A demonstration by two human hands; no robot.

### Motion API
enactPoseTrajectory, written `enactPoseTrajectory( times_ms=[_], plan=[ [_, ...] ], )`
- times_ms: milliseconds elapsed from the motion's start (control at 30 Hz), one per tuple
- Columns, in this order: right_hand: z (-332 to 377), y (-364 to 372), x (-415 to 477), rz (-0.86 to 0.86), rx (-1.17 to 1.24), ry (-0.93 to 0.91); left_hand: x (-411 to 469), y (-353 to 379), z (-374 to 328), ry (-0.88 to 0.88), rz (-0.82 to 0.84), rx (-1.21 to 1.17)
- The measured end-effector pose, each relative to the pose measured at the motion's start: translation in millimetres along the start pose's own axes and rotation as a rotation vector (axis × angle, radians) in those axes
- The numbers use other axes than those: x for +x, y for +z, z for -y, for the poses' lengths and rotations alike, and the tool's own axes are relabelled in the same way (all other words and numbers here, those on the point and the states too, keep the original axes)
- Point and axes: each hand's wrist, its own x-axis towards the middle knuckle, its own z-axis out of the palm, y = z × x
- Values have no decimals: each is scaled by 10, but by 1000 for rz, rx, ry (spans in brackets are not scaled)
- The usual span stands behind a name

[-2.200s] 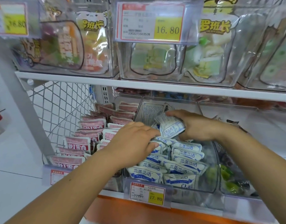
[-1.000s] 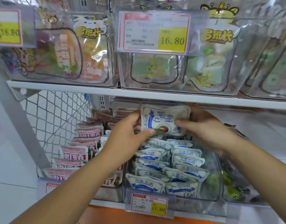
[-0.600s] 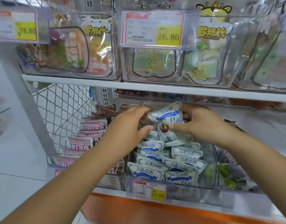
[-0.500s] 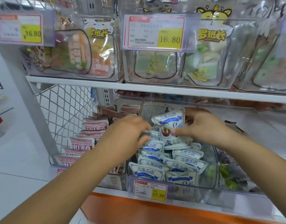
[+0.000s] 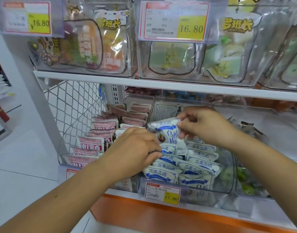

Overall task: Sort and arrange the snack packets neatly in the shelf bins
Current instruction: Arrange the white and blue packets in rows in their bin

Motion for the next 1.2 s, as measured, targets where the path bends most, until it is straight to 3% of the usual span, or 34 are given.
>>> enactPoseTrajectory(
  times_ms=[167, 467, 700, 833, 967, 1067, 1200],
  plan=[
    [-72, 152, -12, 154, -238, 10, -15, 33, 44, 5, -21, -24],
    [-105, 180, 57, 179, -338, 5, 0, 34, 64, -13, -35, -44],
    [-201, 295, 65, 187, -507, -124, 65, -4, -57, -101, -13, 12],
    [-156, 103, 62, 343, -450, -57, 118, -20, -58, -106, 55, 96],
    [-149, -104, 261, 141, -425, 1, 170, -47, -41, -89, 135, 182],
    [-218, 88, 418, 273, -509, 80, 206, -65, -40, -105, 174, 176],
    [-284, 38, 493, 310, -405, 63, 227, -80, -11, -161, 143, 77]
  ],
)
